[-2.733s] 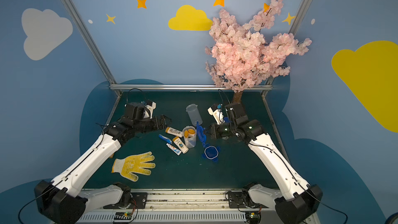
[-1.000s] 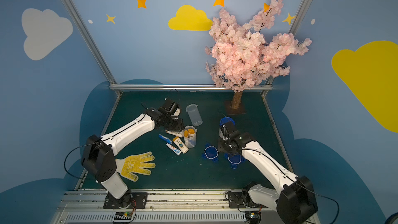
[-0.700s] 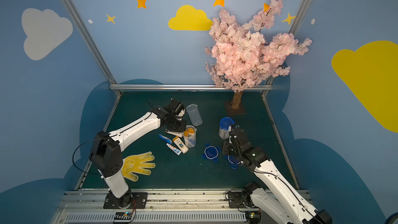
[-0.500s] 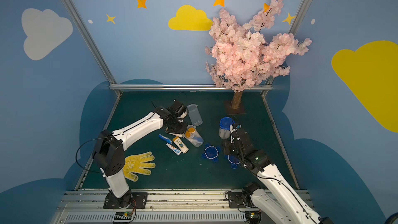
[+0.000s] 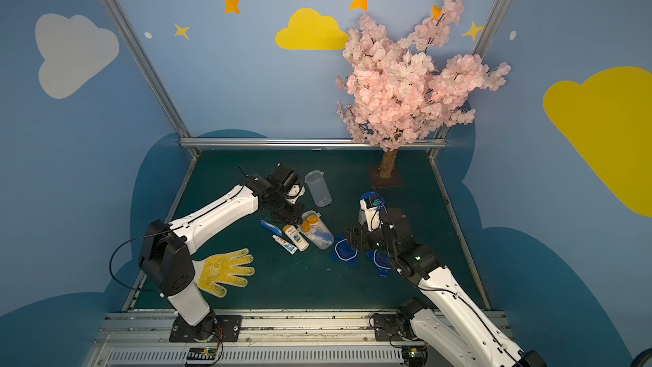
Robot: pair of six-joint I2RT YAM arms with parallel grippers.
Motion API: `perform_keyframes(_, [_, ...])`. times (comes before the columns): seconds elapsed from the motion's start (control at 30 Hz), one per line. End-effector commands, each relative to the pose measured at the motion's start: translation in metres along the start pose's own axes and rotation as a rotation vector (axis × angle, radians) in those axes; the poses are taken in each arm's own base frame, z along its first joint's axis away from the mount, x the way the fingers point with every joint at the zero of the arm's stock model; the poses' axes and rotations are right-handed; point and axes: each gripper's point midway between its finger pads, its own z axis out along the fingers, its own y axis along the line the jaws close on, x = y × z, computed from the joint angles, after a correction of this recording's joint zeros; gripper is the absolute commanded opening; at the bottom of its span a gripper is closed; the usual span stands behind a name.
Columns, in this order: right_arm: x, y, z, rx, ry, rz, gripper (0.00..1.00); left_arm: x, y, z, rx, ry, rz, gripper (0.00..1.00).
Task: Take out toiletry kits
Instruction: Pick up the container from the center of the board.
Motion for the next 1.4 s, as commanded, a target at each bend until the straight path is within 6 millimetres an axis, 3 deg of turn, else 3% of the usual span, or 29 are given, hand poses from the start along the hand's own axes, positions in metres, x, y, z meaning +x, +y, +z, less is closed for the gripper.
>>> perform_keyframes(0.0, [0.001,0.03,0.004,-0.149,-0.031,-0.162,0.84,0.001,-0.029,-0.035,0.225,-0.023,0.023,0.02])
perform_keyframes(0.13, [0.007,0.053,0.008,-0.221,-0.012,-0.269,0.84,0.005,-0.037,-0.054,0.35,-0.028,0.018,0.02])
perform_keyframes(0.27, [0.015,0.075,0.016,-0.183,-0.007,-0.466,0.84,0.014,-0.043,-0.062,0.437,0.005,0.02,0.02])
perform_keyframes(0.4, [0.003,0.093,0.026,-0.121,-0.007,-0.626,0.84,0.022,-0.045,-0.064,0.49,0.033,0.014,0.02])
perform_keyframes(0.63, [-0.014,0.097,0.051,-0.048,-0.015,-0.717,0.84,0.033,-0.049,-0.069,0.553,0.048,0.022,0.02])
perform_keyframes(0.83, [-0.023,0.088,0.057,0.024,-0.027,-0.725,0.84,0.035,-0.049,-0.079,0.615,0.041,0.003,0.02])
perform_keyframes(1.03, [-0.023,0.1,0.064,-0.036,-0.047,-0.734,0.84,0.036,-0.052,-0.086,0.672,0.043,-0.01,0.02])
perform_keyframes(1.27, [-0.026,0.101,0.063,-0.028,-0.017,-0.679,0.55,0.036,-0.052,-0.082,0.695,0.056,-0.027,0.02])
perform_keyframes(1.3, [-0.025,0.101,0.062,-0.032,-0.009,-0.67,0.5,0.036,-0.05,-0.08,0.683,0.059,-0.033,0.06])
perform_keyframes(1.37, [-0.022,0.1,0.06,-0.032,0.023,-0.653,0.42,0.036,-0.044,-0.076,0.645,0.063,-0.046,0.31])
